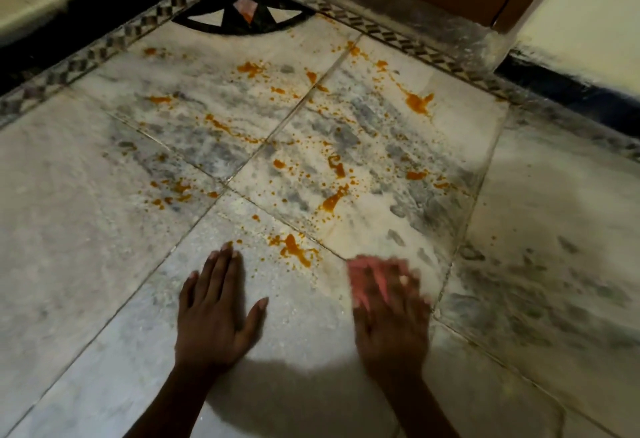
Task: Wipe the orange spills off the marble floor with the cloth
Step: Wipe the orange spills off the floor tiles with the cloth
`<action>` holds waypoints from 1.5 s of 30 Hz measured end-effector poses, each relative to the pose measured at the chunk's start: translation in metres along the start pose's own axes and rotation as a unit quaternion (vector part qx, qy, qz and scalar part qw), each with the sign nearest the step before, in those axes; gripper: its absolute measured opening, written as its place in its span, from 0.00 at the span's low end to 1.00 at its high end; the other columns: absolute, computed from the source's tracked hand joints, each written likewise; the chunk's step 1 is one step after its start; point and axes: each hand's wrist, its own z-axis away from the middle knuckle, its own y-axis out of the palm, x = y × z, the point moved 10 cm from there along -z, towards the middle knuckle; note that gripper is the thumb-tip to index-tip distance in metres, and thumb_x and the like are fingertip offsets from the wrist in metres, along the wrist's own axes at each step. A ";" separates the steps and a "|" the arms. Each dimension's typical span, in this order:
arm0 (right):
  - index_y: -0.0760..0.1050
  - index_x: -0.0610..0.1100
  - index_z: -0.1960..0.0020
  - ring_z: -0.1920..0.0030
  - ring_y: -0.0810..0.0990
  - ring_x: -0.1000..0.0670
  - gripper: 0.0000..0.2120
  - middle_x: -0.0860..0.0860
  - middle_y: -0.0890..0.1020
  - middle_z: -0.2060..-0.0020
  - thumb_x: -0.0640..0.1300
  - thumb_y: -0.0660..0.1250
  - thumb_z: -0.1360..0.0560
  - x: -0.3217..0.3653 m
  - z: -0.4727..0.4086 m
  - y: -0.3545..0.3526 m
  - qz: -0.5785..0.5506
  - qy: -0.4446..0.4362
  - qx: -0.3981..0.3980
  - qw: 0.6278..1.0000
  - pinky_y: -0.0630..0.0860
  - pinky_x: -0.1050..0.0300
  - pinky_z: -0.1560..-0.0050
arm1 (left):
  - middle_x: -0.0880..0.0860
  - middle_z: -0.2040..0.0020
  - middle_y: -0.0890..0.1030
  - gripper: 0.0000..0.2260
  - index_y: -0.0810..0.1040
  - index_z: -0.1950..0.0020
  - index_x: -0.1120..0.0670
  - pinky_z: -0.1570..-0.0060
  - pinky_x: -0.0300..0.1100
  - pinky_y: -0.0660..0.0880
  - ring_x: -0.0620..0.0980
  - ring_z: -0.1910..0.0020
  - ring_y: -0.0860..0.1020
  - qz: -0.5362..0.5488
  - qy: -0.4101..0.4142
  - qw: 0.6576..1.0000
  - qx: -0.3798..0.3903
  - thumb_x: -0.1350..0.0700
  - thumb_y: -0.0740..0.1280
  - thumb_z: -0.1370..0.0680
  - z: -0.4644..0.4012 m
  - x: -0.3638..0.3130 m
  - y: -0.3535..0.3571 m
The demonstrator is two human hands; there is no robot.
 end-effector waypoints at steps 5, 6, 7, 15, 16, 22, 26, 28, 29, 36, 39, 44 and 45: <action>0.39 0.66 0.16 0.16 0.51 0.30 0.36 0.43 0.53 0.15 0.59 0.56 0.17 -0.007 -0.098 0.028 -0.012 0.191 -0.024 0.981 0.54 0.25 0.20 | 0.51 0.13 0.55 0.39 0.58 0.14 0.53 0.20 0.57 0.57 0.53 0.15 0.55 -0.003 0.003 1.000 -0.007 0.34 0.59 0.20 -0.001 0.003 0.006; 0.46 0.67 0.16 0.16 0.50 0.31 0.32 0.45 0.54 0.14 0.59 0.56 0.16 0.025 -0.095 0.032 0.002 0.143 -0.011 0.990 0.54 0.27 0.20 | 0.51 0.13 0.55 0.39 0.58 0.14 0.53 0.20 0.57 0.57 0.53 0.15 0.56 -0.003 0.000 1.000 -0.009 0.34 0.59 0.21 0.000 0.004 0.006; 0.50 0.68 0.16 0.15 0.49 0.33 0.29 0.47 0.54 0.13 0.60 0.54 0.15 0.056 -0.081 0.035 0.013 0.075 0.006 0.997 0.54 0.29 0.19 | 0.51 0.13 0.56 0.39 0.59 0.15 0.54 0.20 0.57 0.57 0.53 0.15 0.56 0.001 0.000 1.000 -0.013 0.34 0.60 0.21 0.000 0.004 0.005; 0.46 0.61 0.14 0.16 0.55 0.31 0.34 0.42 0.57 0.15 0.62 0.53 0.17 -0.020 -0.049 0.022 -0.017 0.178 -0.007 0.984 0.57 0.26 0.21 | 0.51 0.13 0.54 0.39 0.58 0.14 0.54 0.19 0.56 0.56 0.52 0.14 0.55 0.018 0.002 1.000 -0.014 0.35 0.60 0.20 0.002 0.006 0.005; 0.44 0.58 0.14 0.17 0.57 0.29 0.36 0.39 0.60 0.16 0.61 0.55 0.17 -0.016 -0.073 0.029 -0.027 0.210 -0.019 0.977 0.57 0.24 0.21 | 0.51 0.13 0.54 0.38 0.58 0.14 0.54 0.19 0.56 0.56 0.52 0.14 0.54 0.019 0.003 1.000 -0.017 0.36 0.60 0.19 0.002 0.006 0.005; 0.45 0.67 0.16 0.14 0.41 0.37 0.28 0.54 0.47 0.13 0.62 0.49 0.14 0.118 -0.034 0.039 0.016 -0.111 0.084 0.990 0.47 0.35 0.16 | 0.53 0.14 0.59 0.33 0.63 0.16 0.56 0.18 0.54 0.55 0.53 0.15 0.58 0.028 -0.013 0.999 -0.027 0.39 0.58 0.17 0.001 0.009 0.004; 0.49 0.68 0.16 0.13 0.45 0.40 0.28 0.55 0.51 0.13 0.62 0.48 0.15 0.052 0.000 0.021 0.020 -0.021 0.089 0.996 0.56 0.31 0.19 | 0.56 0.17 0.65 0.31 0.67 0.18 0.58 0.23 0.59 0.65 0.56 0.18 0.64 0.078 -0.016 0.995 -0.059 0.42 0.59 0.17 0.003 0.024 -0.013; 0.54 0.61 0.15 0.15 0.53 0.33 0.31 0.45 0.57 0.14 0.61 0.52 0.17 0.027 -0.049 0.030 -0.005 0.119 0.046 0.992 0.58 0.27 0.21 | 0.58 0.17 0.66 0.32 0.65 0.17 0.57 0.23 0.59 0.66 0.58 0.19 0.65 0.067 -0.051 0.993 -0.085 0.42 0.59 0.17 -0.003 0.053 -0.024; 0.56 0.59 0.15 0.17 0.55 0.30 0.31 0.41 0.60 0.15 0.60 0.54 0.17 0.038 -0.074 0.039 -0.016 0.146 0.028 0.989 0.58 0.26 0.22 | 0.58 0.17 0.65 0.33 0.64 0.17 0.57 0.23 0.59 0.65 0.59 0.19 0.64 0.052 -0.079 0.991 -0.090 0.40 0.59 0.18 -0.005 0.073 -0.028; 0.47 0.70 0.17 0.13 0.42 0.41 0.27 0.57 0.48 0.13 0.62 0.49 0.14 0.148 -0.018 0.042 0.025 -0.149 0.099 0.984 0.51 0.35 0.17 | 0.59 0.16 0.62 0.36 0.64 0.18 0.60 0.20 0.60 0.57 0.60 0.17 0.60 0.012 -0.198 0.977 -0.079 0.37 0.53 0.18 -0.005 0.145 -0.034; 0.50 0.68 0.16 0.13 0.45 0.40 0.27 0.55 0.51 0.13 0.61 0.47 0.15 0.089 -0.011 0.033 0.035 -0.065 0.100 0.992 0.58 0.31 0.20 | 0.59 0.16 0.62 0.35 0.64 0.18 0.59 0.20 0.59 0.56 0.60 0.17 0.60 0.018 -0.199 0.977 -0.081 0.38 0.54 0.18 -0.009 0.142 -0.036; 0.55 0.64 0.16 0.15 0.48 0.32 0.30 0.46 0.55 0.14 0.62 0.47 0.18 0.138 -0.111 0.069 -0.003 0.038 0.079 0.996 0.53 0.29 0.19 | 0.57 0.16 0.62 0.34 0.64 0.18 0.58 0.20 0.57 0.56 0.58 0.17 0.60 0.020 -0.195 0.976 -0.090 0.38 0.54 0.18 -0.009 0.146 -0.036; 0.53 0.65 0.16 0.15 0.46 0.33 0.29 0.48 0.53 0.13 0.62 0.46 0.17 0.167 -0.112 0.073 -0.001 -0.012 0.087 0.996 0.52 0.29 0.19 | 0.58 0.16 0.63 0.34 0.65 0.18 0.58 0.20 0.58 0.57 0.59 0.17 0.61 0.020 -0.196 0.976 -0.095 0.38 0.55 0.18 -0.010 0.147 -0.037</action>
